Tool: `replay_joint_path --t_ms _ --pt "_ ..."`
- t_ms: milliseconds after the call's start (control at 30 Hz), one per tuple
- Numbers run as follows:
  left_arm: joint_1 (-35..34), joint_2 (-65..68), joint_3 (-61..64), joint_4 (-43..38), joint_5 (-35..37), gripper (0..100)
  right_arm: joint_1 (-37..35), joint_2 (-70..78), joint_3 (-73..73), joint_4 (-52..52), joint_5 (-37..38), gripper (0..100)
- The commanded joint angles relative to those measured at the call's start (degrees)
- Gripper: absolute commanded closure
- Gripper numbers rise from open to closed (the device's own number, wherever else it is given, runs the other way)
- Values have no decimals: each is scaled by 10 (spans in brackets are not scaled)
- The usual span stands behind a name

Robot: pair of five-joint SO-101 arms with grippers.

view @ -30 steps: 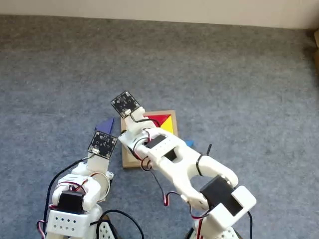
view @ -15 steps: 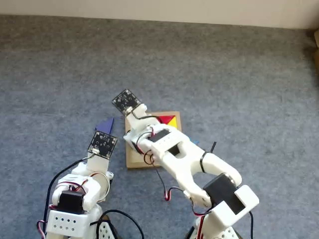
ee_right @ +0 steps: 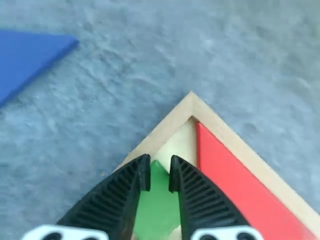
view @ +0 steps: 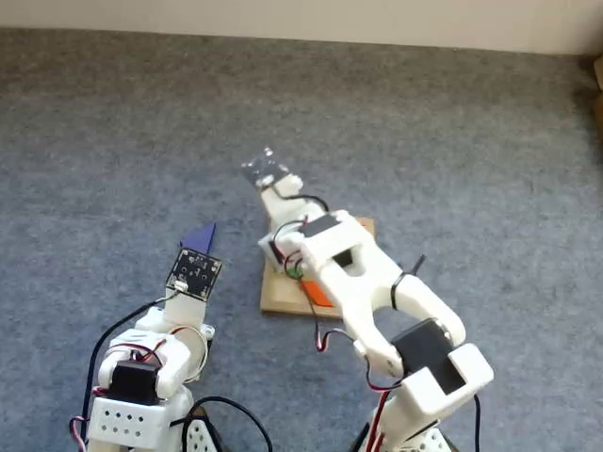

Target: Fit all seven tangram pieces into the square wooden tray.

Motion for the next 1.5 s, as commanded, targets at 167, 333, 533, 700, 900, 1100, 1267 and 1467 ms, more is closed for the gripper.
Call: replay_joint_path --t_ms 167,333,533,700,900,1100,1267,1467 --pt "4 -31 12 2 0 949 35 -3 -165 199 87 848" --pt "4 -31 12 2 0 949 27 0 -186 269 172 744" --pt "4 -31 12 2 0 949 -17 1 -183 313 299 713" --pt "6 -31 12 2 0 949 -35 2 -182 312 332 686" --pt "7 -31 12 2 0 949 -62 53 -186 309 342 683" --pt "7 -31 12 2 0 949 -60 133 -220 312 342 683" --pt "7 -31 12 2 0 949 -60 144 -242 308 338 683" --pt "7 -31 12 2 0 949 -50 145 -240 288 341 684"
